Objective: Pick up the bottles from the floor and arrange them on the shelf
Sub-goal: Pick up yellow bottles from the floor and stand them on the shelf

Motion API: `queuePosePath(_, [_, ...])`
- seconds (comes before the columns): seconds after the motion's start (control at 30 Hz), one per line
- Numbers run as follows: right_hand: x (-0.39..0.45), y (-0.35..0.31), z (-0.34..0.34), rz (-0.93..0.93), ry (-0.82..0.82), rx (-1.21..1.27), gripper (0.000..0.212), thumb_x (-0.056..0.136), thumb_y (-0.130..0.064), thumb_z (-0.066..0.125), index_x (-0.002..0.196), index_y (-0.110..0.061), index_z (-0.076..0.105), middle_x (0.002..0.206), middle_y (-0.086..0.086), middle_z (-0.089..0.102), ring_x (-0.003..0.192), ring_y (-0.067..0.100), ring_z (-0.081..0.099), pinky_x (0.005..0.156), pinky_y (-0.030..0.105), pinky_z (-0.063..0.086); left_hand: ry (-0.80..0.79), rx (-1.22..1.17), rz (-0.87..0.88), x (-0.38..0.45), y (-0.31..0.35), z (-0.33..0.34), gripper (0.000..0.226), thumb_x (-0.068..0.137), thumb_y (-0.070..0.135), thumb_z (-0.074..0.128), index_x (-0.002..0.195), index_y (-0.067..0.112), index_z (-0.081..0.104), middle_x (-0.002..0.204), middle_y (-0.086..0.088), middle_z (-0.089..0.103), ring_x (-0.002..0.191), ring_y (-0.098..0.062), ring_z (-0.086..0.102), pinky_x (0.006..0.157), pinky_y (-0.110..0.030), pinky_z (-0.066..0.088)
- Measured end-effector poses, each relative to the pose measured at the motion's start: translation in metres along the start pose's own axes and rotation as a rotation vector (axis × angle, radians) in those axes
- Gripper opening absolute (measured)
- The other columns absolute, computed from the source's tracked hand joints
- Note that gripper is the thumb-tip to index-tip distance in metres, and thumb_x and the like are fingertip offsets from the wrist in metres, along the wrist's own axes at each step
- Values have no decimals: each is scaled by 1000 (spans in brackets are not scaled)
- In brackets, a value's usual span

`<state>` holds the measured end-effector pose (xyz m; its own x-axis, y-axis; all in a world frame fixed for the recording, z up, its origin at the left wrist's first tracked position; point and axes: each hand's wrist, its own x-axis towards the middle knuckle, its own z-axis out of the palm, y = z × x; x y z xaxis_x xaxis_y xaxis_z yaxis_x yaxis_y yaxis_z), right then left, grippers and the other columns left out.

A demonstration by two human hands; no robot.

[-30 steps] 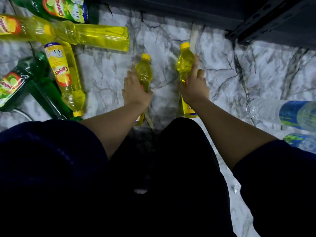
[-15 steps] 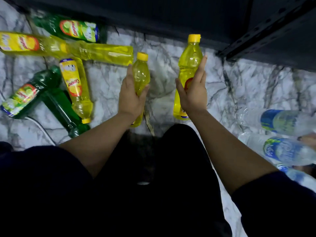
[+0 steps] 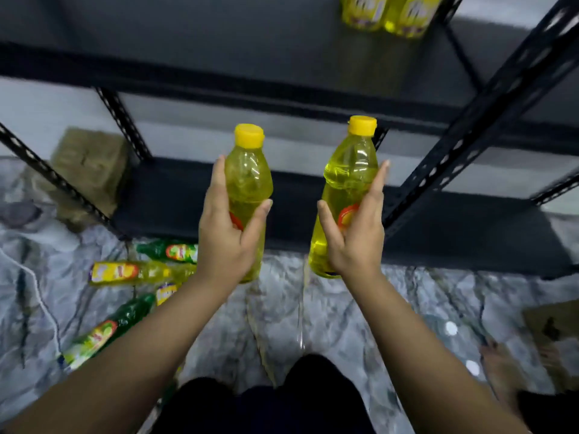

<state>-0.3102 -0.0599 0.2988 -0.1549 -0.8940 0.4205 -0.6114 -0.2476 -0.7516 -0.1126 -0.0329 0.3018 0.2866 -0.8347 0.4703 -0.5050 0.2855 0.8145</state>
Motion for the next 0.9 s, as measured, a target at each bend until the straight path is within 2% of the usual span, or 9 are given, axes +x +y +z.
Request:
queuePosePath(0.07, [23, -34, -22, -63, 66, 48, 105, 99, -42, 71, 167, -27, -8, 163, -24, 22, 147, 11, 36, 98, 24, 38, 39, -40, 88, 26, 38, -10, 85, 97, 30, 72, 163, 9, 22, 159, 3, 39, 144, -6, 43, 115, -18, 35])
queuePosePath(0.2, [77, -88, -55, -219, 216, 106, 103, 100, -38, 72, 165, -23, -6, 159, -19, 28, 130, -15, 38, 90, -4, 31, 87, -140, 242, 82, 103, -17, 85, 98, 36, 70, 164, 17, 20, 159, -2, 43, 142, -13, 49, 115, -31, 43])
queuePosePath(0.27, [107, -110, -68, -272, 278, 121, 103, 101, -39, 71, 166, -22, -7, 164, -11, 29, 135, -12, 35, 97, 4, 34, 131, -172, 298, 112, 130, -12, 85, 98, 33, 71, 164, 15, 22, 157, 4, 40, 141, -3, 46, 112, -17, 38])
queuePosePath(0.33, [139, -124, -80, -316, 332, 116, 101, 103, -41, 69, 168, -17, -5, 167, -8, 24, 146, -4, 31, 103, 16, 36, 153, -195, 340, 140, 154, -3, 84, 98, 32, 71, 163, 14, 22, 156, 5, 40, 140, -1, 44, 112, -15, 37])
queuePosePath(0.43, [188, -133, -91, -363, 385, 107, 100, 105, -43, 66, 169, -15, -5, 174, 3, 17, 157, 17, 31, 104, 24, 40, 172, -224, 402, 182, 181, 19, 84, 99, 34, 70, 163, 14, 21, 159, -2, 39, 144, -14, 44, 117, -36, 42])
queuePosePath(0.5, [220, -131, -93, -374, 414, 105, 98, 105, -45, 64, 169, -17, -5, 174, 6, 19, 157, 21, 32, 106, 30, 44, 186, -240, 435, 208, 193, 40, 83, 99, 36, 70, 163, 14, 21, 159, 0, 38, 145, -13, 43, 117, -40, 43])
queuePosePath(0.63, [272, -108, -89, -346, 438, 89, 94, 106, -47, 60, 169, -25, -7, 172, 6, 23, 156, 23, 33, 115, 48, 47, 180, -232, 428, 249, 199, 88, 82, 99, 37, 70, 163, 16, 23, 153, 11, 36, 141, 7, 36, 116, -20, 37])
queuePosePath(0.83, [310, -57, -71, -222, 395, 37, 92, 106, -44, 62, 169, -31, -5, 172, 4, 19, 156, 18, 24, 120, 41, 36, 88, -206, 321, 281, 176, 153, 82, 99, 40, 69, 163, 24, 21, 160, -1, 36, 141, 4, 31, 112, -10, 28])
queuePosePath(0.9, [318, -48, -68, -210, 396, 37, 93, 106, -41, 63, 169, -29, -4, 171, 5, 19, 155, 17, 23, 118, 36, 34, 84, -197, 310, 289, 171, 166, 82, 99, 42, 68, 163, 25, 20, 161, -1, 35, 143, 1, 31, 113, -16, 31])
